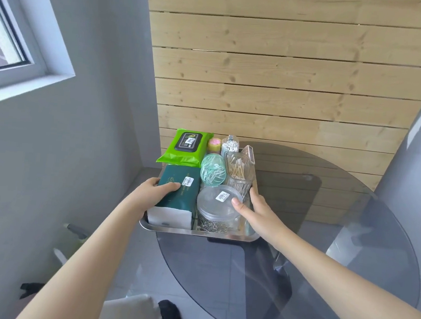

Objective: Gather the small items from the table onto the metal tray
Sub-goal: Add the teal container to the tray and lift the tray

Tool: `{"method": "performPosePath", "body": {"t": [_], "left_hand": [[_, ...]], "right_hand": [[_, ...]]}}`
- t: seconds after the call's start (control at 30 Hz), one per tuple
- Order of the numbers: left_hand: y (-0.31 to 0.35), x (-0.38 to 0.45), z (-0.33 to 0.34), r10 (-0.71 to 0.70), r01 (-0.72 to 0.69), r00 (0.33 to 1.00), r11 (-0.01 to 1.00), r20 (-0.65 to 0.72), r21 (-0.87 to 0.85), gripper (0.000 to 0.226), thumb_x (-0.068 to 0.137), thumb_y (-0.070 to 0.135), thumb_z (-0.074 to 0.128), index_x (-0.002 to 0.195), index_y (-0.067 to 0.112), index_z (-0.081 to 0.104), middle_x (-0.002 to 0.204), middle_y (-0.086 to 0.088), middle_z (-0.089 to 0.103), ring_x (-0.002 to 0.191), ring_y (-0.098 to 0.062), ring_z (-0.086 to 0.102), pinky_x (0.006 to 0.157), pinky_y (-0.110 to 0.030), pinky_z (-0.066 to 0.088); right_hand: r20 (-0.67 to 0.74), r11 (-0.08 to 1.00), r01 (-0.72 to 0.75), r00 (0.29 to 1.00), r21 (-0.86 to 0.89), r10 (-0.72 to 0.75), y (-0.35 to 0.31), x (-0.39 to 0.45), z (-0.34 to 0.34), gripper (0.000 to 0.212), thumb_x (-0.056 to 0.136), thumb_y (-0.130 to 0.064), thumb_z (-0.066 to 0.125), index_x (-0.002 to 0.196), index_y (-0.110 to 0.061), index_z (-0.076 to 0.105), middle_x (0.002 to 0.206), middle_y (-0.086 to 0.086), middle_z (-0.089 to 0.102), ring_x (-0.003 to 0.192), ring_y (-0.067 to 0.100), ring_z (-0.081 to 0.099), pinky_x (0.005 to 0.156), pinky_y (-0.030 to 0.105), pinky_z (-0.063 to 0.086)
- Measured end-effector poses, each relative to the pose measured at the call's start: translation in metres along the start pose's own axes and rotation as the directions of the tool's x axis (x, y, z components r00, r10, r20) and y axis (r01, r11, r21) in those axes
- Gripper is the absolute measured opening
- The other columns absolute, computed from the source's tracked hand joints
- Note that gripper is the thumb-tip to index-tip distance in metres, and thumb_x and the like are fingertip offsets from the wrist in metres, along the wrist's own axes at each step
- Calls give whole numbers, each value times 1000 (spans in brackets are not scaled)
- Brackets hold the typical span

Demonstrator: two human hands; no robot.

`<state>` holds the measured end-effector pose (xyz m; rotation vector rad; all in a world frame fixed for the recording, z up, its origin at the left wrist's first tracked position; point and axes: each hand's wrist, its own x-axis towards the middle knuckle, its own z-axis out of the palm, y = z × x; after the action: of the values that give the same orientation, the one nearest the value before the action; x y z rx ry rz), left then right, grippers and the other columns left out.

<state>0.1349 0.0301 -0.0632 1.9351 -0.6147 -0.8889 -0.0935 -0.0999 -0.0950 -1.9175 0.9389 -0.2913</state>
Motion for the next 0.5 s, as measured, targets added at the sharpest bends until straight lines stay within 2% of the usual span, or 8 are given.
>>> {"method": "performPosePath", "body": {"t": [0.07, 0.17, 0.23, 0.33, 0.5], "left_hand": [[-1, -1, -2, -3, 3, 1000, 1000, -2, 1, 54, 78, 39, 70, 123, 12, 55, 109, -9, 72, 90, -24, 70, 85, -36, 55], [-3, -3, -8, -3, 4, 1000, 1000, -6, 14, 75, 62, 51, 72, 125, 15, 54, 107, -5, 73, 93, -23, 71, 91, -41, 55], [-6, -4, -10, -10, 11, 1000, 1000, -18, 12, 79, 57, 54, 72, 124, 16, 55, 106, -4, 74, 92, -22, 72, 91, -42, 55], [-8, -5, -11, -4, 4, 999, 1000, -32, -9, 62, 73, 43, 72, 125, 13, 54, 106, -7, 73, 89, -22, 71, 85, -37, 56], [-6, -4, -9, 15, -15, 999, 1000, -39, -15, 48, 83, 36, 67, 122, 12, 55, 102, -6, 72, 78, -18, 67, 66, -28, 52]], "right_hand": [[7, 1000, 8, 1000, -11, -8, 1, 0, 3, 95, 81, -70, 41, 151, -23, -3, 161, 1, -3, 148, 19, -4, 119, 45, 5], [11, 1000, 10, 1000, -22, -10, 0, -2, 4, 94, 83, -68, 41, 151, -22, -4, 161, 0, -5, 148, 19, -5, 118, 44, 4], [11, 1000, 5, 1000, -24, -5, -1, -3, 3, 93, 84, -66, 41, 151, -21, -6, 161, 1, -6, 148, 19, -6, 118, 43, 4], [21, 1000, 11, 1000, -12, -11, -3, -3, 5, 95, 83, -67, 41, 150, -21, -8, 161, 0, -7, 148, 18, -7, 118, 44, 3], [36, 1000, 11, 999, -23, -11, -2, -2, 10, 101, 80, -70, 42, 150, -21, -11, 161, -1, -11, 148, 18, -8, 120, 46, 4]]}}
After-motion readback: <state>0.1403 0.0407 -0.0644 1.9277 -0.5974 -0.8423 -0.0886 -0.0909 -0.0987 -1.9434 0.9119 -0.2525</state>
